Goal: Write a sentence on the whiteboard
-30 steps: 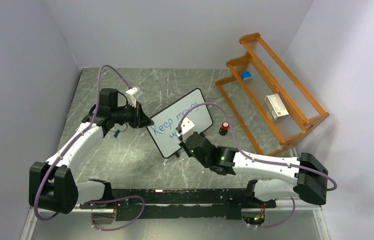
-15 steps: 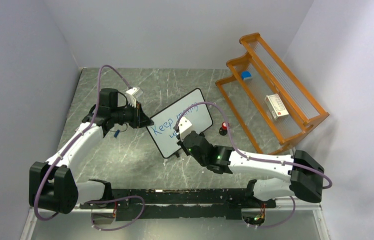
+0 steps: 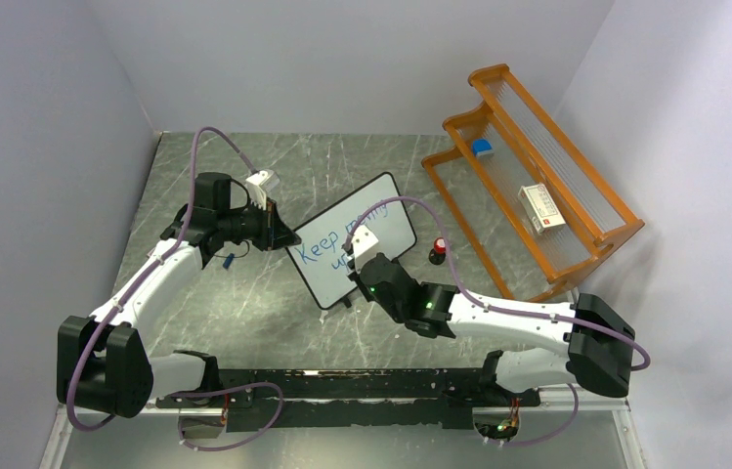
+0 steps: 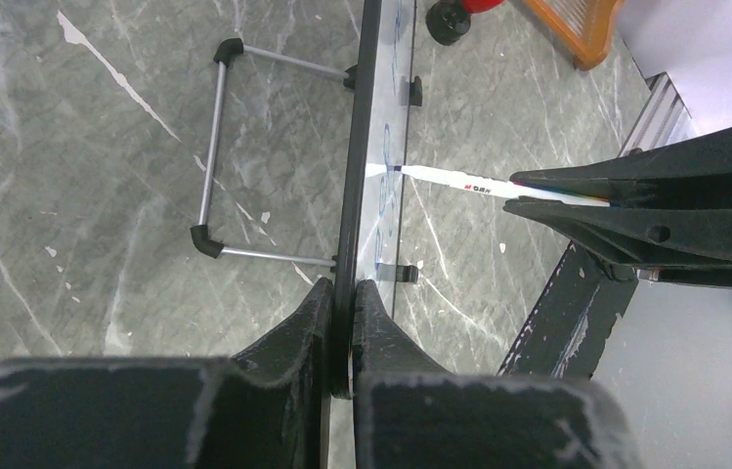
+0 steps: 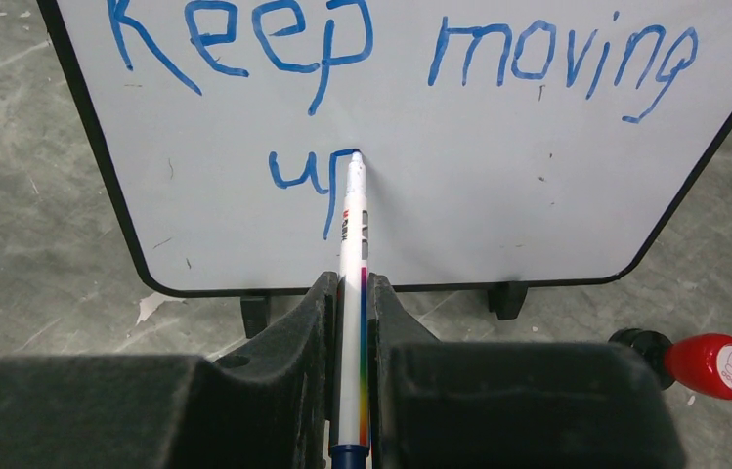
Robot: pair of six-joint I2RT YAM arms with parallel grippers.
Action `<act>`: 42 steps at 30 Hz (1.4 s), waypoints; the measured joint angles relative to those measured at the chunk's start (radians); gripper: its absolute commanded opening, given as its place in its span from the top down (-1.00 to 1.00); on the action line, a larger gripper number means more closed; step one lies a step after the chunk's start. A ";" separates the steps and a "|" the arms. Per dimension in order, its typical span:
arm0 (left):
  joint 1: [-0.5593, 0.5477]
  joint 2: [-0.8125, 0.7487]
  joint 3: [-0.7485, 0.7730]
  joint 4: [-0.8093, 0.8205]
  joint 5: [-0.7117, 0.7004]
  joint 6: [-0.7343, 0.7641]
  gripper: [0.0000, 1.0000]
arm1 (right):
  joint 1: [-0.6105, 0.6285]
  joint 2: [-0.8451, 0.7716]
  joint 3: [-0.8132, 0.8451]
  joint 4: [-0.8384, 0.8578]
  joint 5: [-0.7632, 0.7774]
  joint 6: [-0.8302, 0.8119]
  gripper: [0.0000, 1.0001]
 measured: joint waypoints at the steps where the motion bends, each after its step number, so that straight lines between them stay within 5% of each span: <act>1: 0.000 0.000 0.000 0.000 0.000 0.000 0.90 | -0.001 0.000 0.000 0.000 0.000 0.002 1.00; 42: 0.000 0.000 0.000 0.000 0.000 0.000 0.90 | -0.028 -0.063 -0.013 -0.078 -0.040 0.045 1.00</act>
